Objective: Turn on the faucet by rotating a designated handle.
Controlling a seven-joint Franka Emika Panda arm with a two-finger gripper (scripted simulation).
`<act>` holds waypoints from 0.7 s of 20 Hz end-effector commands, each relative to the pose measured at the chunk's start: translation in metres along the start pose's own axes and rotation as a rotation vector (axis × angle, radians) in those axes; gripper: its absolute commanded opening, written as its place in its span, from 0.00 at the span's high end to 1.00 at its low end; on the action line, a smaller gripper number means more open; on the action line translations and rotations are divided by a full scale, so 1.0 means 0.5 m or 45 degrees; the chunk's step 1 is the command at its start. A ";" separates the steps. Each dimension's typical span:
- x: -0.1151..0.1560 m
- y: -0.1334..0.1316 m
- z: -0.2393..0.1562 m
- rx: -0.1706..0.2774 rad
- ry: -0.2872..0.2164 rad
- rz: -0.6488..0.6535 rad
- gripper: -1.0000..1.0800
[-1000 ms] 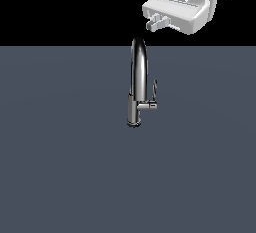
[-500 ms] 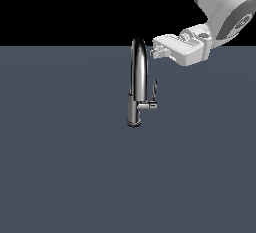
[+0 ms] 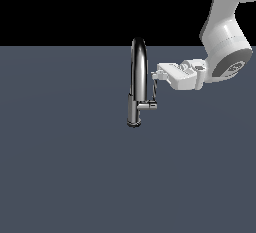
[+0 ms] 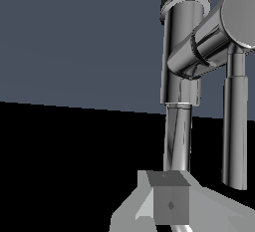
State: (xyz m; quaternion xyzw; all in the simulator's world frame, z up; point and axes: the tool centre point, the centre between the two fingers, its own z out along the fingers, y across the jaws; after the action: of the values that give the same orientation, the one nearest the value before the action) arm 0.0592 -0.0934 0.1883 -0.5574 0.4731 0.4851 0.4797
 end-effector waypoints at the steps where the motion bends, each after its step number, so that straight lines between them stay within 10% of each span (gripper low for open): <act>1: 0.026 0.000 0.002 0.042 -0.040 0.039 1.00; 14: 0.055 0.002 0.008 0.087 -0.084 0.082 1.00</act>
State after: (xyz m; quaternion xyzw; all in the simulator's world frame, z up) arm 0.0602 -0.0913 0.1602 -0.5085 0.4912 0.5022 0.4979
